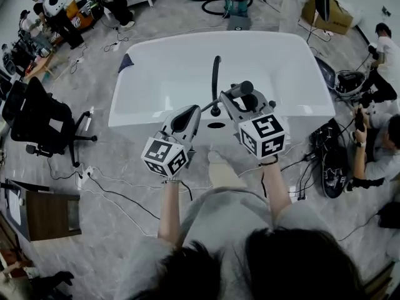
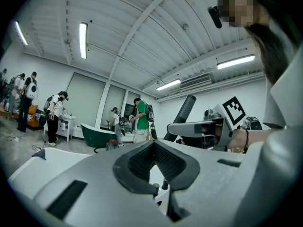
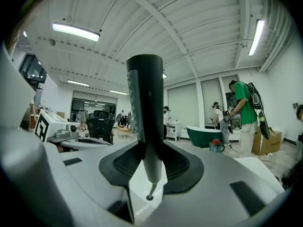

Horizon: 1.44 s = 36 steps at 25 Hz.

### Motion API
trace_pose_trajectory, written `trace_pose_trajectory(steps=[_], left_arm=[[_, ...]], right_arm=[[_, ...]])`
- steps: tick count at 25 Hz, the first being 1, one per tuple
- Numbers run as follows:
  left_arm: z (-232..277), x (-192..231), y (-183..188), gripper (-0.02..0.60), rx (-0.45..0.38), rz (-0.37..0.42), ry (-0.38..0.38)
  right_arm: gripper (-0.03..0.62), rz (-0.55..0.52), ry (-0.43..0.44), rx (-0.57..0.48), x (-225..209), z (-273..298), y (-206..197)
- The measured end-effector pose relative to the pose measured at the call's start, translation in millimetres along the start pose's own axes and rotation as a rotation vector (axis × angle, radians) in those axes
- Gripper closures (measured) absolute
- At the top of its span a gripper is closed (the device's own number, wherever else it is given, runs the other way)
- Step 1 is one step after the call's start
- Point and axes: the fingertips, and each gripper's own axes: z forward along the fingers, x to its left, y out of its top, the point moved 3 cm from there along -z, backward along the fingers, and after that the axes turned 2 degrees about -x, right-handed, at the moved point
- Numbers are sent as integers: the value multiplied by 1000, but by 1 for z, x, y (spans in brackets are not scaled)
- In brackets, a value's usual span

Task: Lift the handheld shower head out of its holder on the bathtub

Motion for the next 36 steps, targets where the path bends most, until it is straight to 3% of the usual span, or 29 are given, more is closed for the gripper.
trace_pose_trajectory(steps=[17,36], left_arm=[[4,-26,20,575,-27,56,-56],[-10,-26,15,575,-12,45,-51]], right_arm=[[462,19,-35,-47,-4,-23,9],[462,29,-39,-45,7,-25,5]])
